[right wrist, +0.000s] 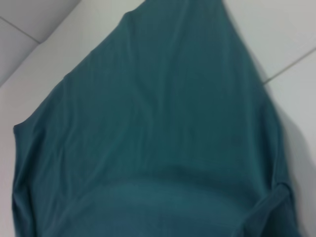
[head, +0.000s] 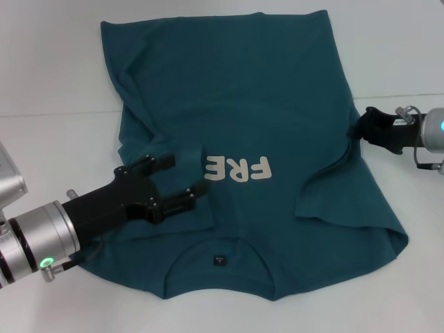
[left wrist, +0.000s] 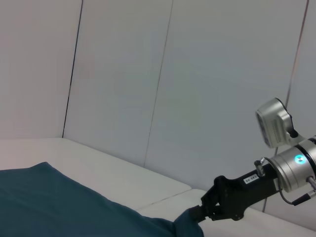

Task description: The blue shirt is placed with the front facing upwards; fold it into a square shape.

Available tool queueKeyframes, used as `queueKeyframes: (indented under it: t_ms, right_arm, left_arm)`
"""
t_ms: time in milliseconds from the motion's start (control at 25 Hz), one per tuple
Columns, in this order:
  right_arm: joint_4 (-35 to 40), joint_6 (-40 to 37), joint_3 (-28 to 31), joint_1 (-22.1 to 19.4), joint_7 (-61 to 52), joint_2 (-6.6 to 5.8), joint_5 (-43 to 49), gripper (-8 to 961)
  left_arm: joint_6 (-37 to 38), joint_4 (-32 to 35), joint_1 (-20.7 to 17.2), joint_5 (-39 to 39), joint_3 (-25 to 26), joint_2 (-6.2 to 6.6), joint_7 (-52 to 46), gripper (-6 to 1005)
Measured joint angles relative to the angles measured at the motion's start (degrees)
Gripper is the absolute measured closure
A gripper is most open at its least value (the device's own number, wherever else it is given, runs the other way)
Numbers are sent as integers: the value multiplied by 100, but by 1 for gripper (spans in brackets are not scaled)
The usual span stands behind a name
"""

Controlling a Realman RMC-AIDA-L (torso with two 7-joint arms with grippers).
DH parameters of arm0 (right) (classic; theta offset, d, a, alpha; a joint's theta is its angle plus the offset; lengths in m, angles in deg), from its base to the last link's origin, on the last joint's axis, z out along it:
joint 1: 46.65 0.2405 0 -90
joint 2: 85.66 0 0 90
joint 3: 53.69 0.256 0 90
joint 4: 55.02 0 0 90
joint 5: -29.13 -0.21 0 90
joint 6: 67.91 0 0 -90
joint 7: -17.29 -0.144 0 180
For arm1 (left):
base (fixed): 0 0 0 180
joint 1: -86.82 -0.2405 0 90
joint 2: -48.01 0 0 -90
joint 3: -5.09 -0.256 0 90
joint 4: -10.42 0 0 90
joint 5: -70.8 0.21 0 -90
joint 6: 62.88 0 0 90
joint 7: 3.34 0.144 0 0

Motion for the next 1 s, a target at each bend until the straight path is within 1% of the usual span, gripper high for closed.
queueKeyframes:
  t_ms: [80,240,360,560,720,760,880,1000]
  right_arm:
    - [-14,37,-7,48,7,22,0,904]
    - [-10,205,20,138,79,111,-54,886]
    - [-14,232,-19,204,187,140,-142,873]
    - [60,164,16,193,344,163,-216,637]
    - [407,-267,38,-79,735,142,-723,439]
    - [578,-460,39,-214,825,139,-921,390]
    - [1084,-994,40,-615,1147,170,-1434,312]
    - [1534,-1613,41,-1141,1751,208,-2014,235]
  left_arm:
    - [0,2,2,0,0,0,1,123]
    - [0,3,-1,0,0,0,9,123]
    - [0,3,-17,0,0,0,22,123]
    - [1,1,-41,0,41,0,57,124]
    - [-1,17,-96,-7,237,0,43,124]
    - [0,18,-114,-13,315,0,28,124]
    - [0,71,-187,-27,611,2,-179,124]
    - [0,318,-348,-5,731,9,-599,123]
